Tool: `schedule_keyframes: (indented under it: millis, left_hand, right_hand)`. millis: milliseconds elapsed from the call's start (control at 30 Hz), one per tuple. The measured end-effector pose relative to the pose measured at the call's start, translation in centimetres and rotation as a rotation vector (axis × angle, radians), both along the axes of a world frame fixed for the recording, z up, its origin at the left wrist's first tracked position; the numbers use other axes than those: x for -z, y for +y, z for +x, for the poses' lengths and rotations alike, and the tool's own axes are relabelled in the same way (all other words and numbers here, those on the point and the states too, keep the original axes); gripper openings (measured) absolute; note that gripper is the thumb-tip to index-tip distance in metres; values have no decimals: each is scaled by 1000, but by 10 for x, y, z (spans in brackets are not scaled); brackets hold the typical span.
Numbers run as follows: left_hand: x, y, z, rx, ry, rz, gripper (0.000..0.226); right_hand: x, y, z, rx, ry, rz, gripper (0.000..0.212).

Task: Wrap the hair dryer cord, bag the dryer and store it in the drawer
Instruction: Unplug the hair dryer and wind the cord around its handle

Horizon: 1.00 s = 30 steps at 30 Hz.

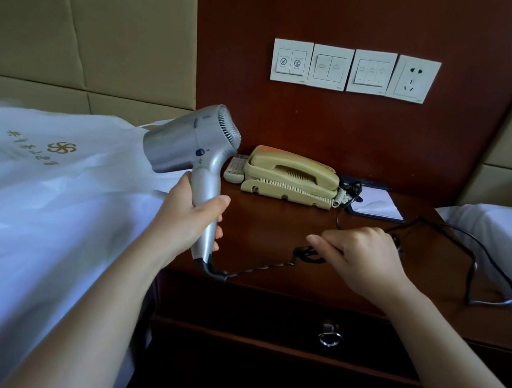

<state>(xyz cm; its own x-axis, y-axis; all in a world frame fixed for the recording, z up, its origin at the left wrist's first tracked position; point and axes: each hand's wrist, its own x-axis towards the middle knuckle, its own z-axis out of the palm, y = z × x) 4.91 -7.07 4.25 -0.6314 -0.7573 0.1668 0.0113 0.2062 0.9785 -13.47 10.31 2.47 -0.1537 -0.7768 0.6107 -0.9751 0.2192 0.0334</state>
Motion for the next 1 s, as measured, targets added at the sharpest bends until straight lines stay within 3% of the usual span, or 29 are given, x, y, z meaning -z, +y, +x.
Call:
schedule_keyframes:
  millis: [133, 400, 633, 800, 1000]
  left_hand:
    - [-1, 3, -1, 20, -99, -151, 23]
    - [-2, -3, 0, 79, -319, -303, 23]
    - [-8, 24, -18, 256, -452, -500, 51]
    - [-6, 26, -21, 193, -477, -471, 38]
    - [2, 20, -17, 132, -532, -428, 29]
  right_hand:
    - [-1, -8, 1, 41, -114, 196, 60]
    - [-19, -1, 7, -69, -341, 430, 47]
    - [-29, 3, 15, 169, -82, 199, 55]
    - [-14, 4, 6, 159, 160, -59, 59]
    - [-2, -1, -2, 144, 300, -159, 55]
